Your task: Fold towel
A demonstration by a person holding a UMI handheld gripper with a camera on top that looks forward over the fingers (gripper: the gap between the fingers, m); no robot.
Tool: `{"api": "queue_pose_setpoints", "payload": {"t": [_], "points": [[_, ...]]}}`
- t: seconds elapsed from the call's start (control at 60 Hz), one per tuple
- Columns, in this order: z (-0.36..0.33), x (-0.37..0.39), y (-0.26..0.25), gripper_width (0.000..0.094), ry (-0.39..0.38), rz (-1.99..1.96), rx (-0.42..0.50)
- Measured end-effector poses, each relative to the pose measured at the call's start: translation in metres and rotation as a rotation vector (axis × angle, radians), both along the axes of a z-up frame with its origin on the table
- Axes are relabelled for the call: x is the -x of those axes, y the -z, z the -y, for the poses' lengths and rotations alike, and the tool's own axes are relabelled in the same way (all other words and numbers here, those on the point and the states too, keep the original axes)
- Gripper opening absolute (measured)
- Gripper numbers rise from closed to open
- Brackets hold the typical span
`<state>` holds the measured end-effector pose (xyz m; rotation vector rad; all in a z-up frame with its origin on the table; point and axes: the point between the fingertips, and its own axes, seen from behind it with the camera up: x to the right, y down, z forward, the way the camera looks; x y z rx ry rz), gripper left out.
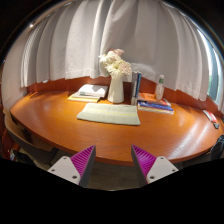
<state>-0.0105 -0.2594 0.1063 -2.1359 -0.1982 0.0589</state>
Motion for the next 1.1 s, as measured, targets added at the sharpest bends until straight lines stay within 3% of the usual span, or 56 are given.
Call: {"api": "queue_pose_setpoints", "payload": {"t": [0.333,0.55,0.683,0.817,0.917,0.967,1.1], "points": [[-0.153,0.18,0.058,0.0695,-0.047,0.007,0.105],[-0.266,0.225,0.073,0.069,0.005,0.008,0.126],[-0.311,0.238,0.092,0.0666,-0.002,0.024,0.152],[-0.323,0.227,0.12,0.0548,0.032,0.088,0.218],[-0.329,0.221,0.121,0.0314,0.08,0.042,0.197],[-0.327,0.21,0.12,0.0074,0.099,0.076,0.197],[-0.326,0.209,0.121,0.0034,0.037,0.19,0.224]]}}
